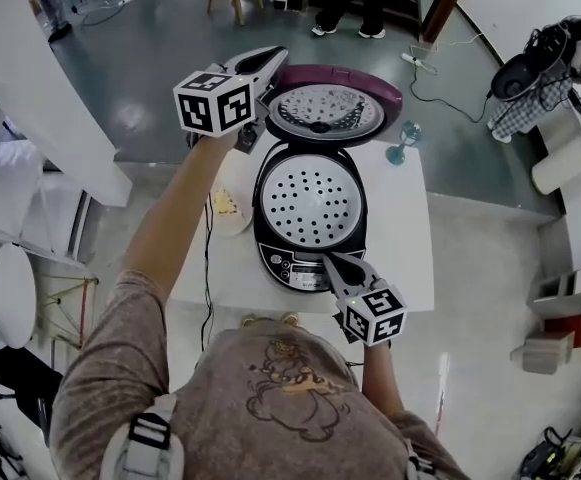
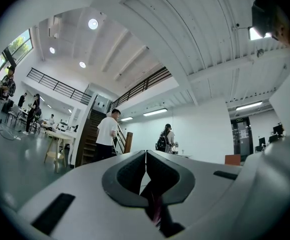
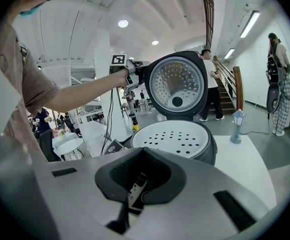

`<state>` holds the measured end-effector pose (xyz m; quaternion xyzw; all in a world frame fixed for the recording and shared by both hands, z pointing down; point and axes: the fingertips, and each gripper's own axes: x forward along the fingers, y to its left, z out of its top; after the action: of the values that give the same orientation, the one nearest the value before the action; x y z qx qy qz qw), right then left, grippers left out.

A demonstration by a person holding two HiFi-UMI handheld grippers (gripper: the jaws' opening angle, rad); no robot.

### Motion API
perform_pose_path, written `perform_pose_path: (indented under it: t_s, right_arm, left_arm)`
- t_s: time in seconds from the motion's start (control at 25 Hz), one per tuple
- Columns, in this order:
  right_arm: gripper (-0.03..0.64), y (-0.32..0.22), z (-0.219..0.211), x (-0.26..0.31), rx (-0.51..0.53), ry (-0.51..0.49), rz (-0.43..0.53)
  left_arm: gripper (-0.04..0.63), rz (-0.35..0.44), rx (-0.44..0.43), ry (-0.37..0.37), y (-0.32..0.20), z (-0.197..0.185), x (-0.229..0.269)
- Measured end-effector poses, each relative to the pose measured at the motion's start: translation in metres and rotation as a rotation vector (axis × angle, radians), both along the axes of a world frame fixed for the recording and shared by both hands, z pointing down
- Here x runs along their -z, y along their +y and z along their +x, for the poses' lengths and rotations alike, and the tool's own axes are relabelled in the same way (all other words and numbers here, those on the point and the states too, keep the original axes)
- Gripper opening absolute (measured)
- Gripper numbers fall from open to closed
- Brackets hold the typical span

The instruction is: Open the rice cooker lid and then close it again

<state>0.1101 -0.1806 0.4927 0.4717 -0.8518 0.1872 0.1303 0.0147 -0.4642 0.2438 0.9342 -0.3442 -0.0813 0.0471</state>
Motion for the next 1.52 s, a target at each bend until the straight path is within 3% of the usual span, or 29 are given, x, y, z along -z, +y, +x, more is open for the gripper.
perform_pose_path:
  t_s: [0.56, 1.12, 1.44, 1.52]
  right_arm:
    - [0.003, 0.001, 0.001, 0.0, -0.003, -0.003, 0.002]
    - [0.003, 0.0, 0.001, -0.001, -0.002, -0.006, -0.001]
    - [0.003, 0.0, 0.001, -0.002, 0.0, -0.012, -0.009]
    - [0.003, 0.0, 0.001, -0.002, 0.0, -0.012, -0.009]
  left_arm:
    - [0.023, -0.006, 0.002, -0.021, -0.021, 0.0, 0.0]
    - [0.03, 0.1, -0.063, -0.022, 0.008, -0.018, 0.017]
    - [0.316, 0.133, -0.16, -0.086, 0.023, -0.007, 0.008]
    - [0.352, 0.138, -0.181, -0.113, 0.024, -0.004, 0.003]
